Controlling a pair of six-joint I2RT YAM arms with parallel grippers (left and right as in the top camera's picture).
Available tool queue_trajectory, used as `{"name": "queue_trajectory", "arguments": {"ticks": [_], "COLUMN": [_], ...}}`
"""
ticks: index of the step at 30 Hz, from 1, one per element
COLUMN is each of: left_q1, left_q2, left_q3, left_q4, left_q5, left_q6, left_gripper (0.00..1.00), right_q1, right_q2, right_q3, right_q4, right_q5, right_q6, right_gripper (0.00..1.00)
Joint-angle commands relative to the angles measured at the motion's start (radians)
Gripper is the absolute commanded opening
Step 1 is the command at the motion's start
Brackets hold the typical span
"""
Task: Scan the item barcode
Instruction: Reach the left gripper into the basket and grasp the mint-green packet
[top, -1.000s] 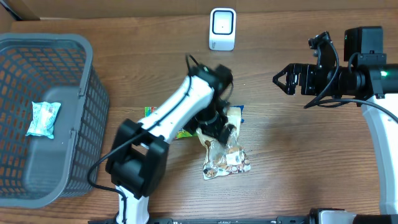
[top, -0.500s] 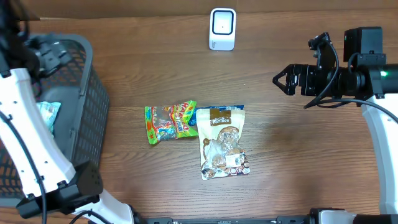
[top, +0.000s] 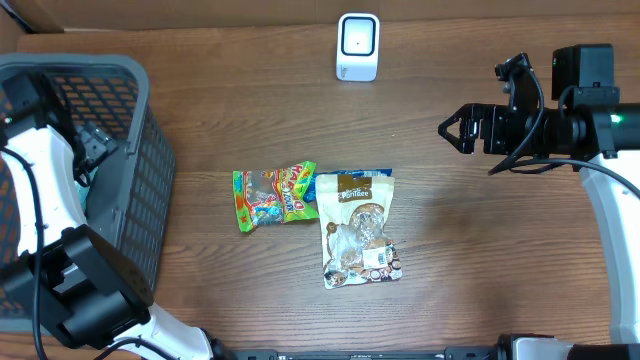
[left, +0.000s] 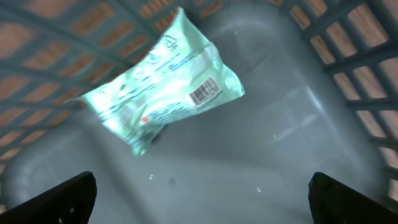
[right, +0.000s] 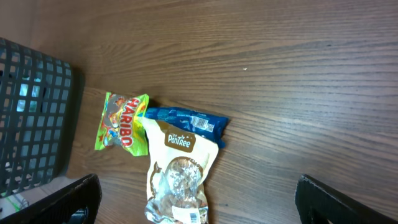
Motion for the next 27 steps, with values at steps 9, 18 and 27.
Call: {"name": "queue_trajectory", "arguments": {"ticks": [9, 18, 27], "left_q1": [0.045, 0.076, 0.077], "left_q2": [-0.008, -0.008, -0.007], "left_q3": [-0.251, -0.398, -0.491], "left_q4": [0.344, 0.544, 0.675], "left_q5": [-0.149, -0.117, -0.116], "left_q6": [0.245, 0.349, 0.372], "left_gripper": [0.99, 0.9, 0.36], "right_q1": [0.004, 0.004, 0.004], "right_q2": [0.0, 0.0, 0.0], "right_q3": [-0.004, -0.004, -0.004], "right_q4": [0.004, -0.002, -0.006], "right_q5": [0.002, 0.002, 0.002], "right_q6": [-0.001, -0.001, -0.001], "right_gripper": [1.0, 1.0, 1.0]}}
